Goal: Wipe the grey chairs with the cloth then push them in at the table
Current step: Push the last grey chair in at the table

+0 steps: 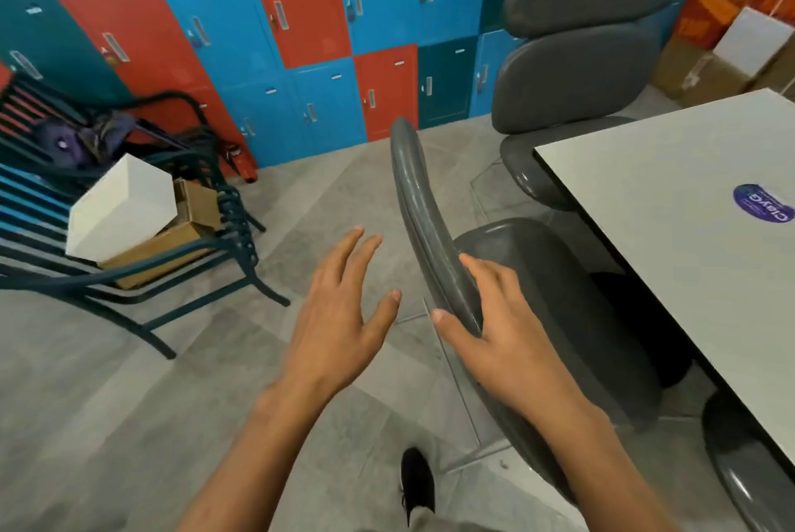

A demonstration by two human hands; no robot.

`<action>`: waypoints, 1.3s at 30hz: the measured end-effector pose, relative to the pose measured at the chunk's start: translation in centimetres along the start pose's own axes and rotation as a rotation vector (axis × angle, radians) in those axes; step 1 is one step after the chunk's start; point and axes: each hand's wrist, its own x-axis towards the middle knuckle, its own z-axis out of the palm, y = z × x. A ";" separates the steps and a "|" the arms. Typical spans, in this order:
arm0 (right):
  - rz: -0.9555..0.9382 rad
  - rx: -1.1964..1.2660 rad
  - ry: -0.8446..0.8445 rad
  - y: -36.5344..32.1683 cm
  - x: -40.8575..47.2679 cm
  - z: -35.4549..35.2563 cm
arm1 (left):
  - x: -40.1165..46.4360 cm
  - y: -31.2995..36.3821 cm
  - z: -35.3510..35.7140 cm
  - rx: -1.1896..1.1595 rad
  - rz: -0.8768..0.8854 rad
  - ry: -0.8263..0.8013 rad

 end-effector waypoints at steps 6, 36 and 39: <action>0.096 -0.014 0.020 -1.0 3.0 0.7 | 7.3 -1.7 0.6 -0.056 0.102 -0.110; 0.802 -0.609 0.519 -5.2 5.8 10.7 | 25.0 -6.2 6.0 0.103 0.892 -0.417; 0.778 -0.682 0.578 -4.9 5.4 12.1 | 24.8 -6.7 5.7 0.159 0.925 -0.428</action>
